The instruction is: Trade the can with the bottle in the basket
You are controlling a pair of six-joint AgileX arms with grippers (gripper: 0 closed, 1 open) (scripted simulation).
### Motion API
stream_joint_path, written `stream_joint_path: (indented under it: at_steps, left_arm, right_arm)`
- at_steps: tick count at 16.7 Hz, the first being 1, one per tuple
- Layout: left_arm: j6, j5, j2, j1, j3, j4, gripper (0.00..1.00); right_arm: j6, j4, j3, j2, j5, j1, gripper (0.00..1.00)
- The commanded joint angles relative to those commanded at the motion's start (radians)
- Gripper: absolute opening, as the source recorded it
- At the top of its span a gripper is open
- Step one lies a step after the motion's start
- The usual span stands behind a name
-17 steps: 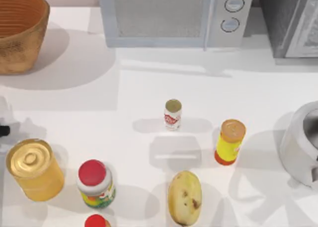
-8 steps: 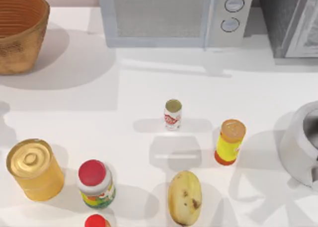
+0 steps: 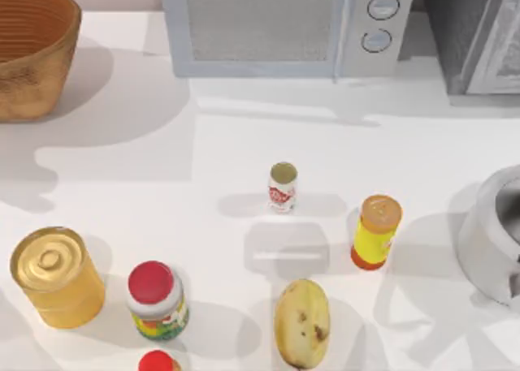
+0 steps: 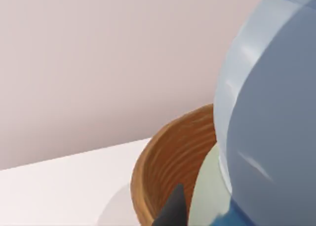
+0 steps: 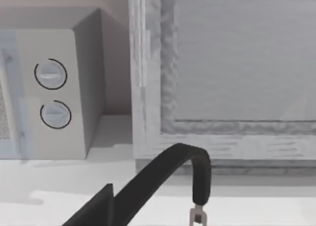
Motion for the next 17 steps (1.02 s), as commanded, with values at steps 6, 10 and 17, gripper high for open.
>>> stream_joint_path:
  at_steps: [6,10,17]
  left_arm:
    - [0.183,0.084,0.083,-0.141,0.407,-0.427,0.00]
    - [0.247,0.097,0.101,-0.208,0.521,-0.530,0.00]
    - [0.242,0.094,0.101,-0.217,0.513,-0.517,0.00]
  right_arm:
    - [0.000,0.000,0.000,0.000,0.000,0.000,1.00]
    - [0.000,0.000,0.000,0.000,0.000,0.000,1.00]
    - [0.000,0.000,0.000,0.000,0.000,0.000,1.00]
